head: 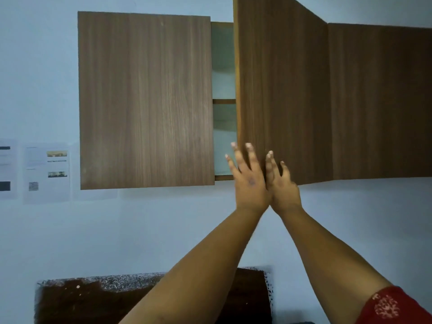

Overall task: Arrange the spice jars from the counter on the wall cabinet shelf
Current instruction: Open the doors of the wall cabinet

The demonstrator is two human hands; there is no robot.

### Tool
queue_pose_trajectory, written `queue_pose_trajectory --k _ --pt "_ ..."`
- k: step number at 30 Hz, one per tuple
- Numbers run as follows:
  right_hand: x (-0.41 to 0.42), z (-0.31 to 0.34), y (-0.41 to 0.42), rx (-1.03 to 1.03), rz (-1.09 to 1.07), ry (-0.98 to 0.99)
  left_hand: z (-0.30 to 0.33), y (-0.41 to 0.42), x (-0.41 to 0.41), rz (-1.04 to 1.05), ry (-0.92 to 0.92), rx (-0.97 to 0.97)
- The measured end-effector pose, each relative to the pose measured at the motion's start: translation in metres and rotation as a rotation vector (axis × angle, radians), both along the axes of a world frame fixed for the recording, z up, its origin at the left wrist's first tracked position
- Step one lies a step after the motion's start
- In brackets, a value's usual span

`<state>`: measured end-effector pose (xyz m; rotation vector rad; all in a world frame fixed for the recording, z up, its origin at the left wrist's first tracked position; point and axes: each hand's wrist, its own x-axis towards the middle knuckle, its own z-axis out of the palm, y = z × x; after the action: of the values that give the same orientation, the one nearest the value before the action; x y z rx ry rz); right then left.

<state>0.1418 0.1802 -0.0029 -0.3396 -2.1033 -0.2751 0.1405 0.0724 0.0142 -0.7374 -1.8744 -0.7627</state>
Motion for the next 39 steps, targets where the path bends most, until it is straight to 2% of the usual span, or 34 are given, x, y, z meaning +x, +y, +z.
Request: queue_pose_trajectory --k 2,4,11,14,16,22,26,29,32,35,39 --pt "0.021 -0.001 -0.011 -0.036 0.072 0.042 0.013 -0.006 0.031 -0.298 -0.374 0.285" --pt "0.040 0.000 -0.022 -0.149 0.210 0.104 0.025 -0.012 0.051 -0.477 -0.621 0.398" --pt "0.111 0.005 -0.028 -0.708 0.464 0.111 0.010 -0.019 0.115 -0.712 -0.750 0.479" --pt "0.155 0.007 -0.034 -0.938 0.566 0.169 0.006 -0.015 0.138 -0.752 -0.793 0.496" --pt "0.179 0.013 -0.034 -1.014 0.583 0.218 0.007 -0.008 0.155 -0.781 -0.825 0.460" --pt "0.229 0.025 -0.012 -0.783 0.308 0.212 0.012 0.021 0.196 -0.936 -1.018 0.377" --pt "0.248 0.022 0.015 -0.684 0.194 0.290 0.011 0.038 0.202 -1.265 -1.224 0.256" --pt "0.258 0.018 0.032 -0.481 0.159 0.286 0.010 0.052 0.214 -1.299 -1.185 0.135" --pt "0.271 0.021 0.049 -0.247 0.007 0.266 0.007 0.067 0.236 -1.334 -1.140 0.100" --pt "0.281 0.021 0.070 -0.218 -0.039 0.258 0.005 0.083 0.249 -1.386 -1.172 0.126" --pt "0.295 0.017 0.105 -0.207 -0.169 0.243 0.002 0.118 0.270 -1.327 -1.173 0.071"
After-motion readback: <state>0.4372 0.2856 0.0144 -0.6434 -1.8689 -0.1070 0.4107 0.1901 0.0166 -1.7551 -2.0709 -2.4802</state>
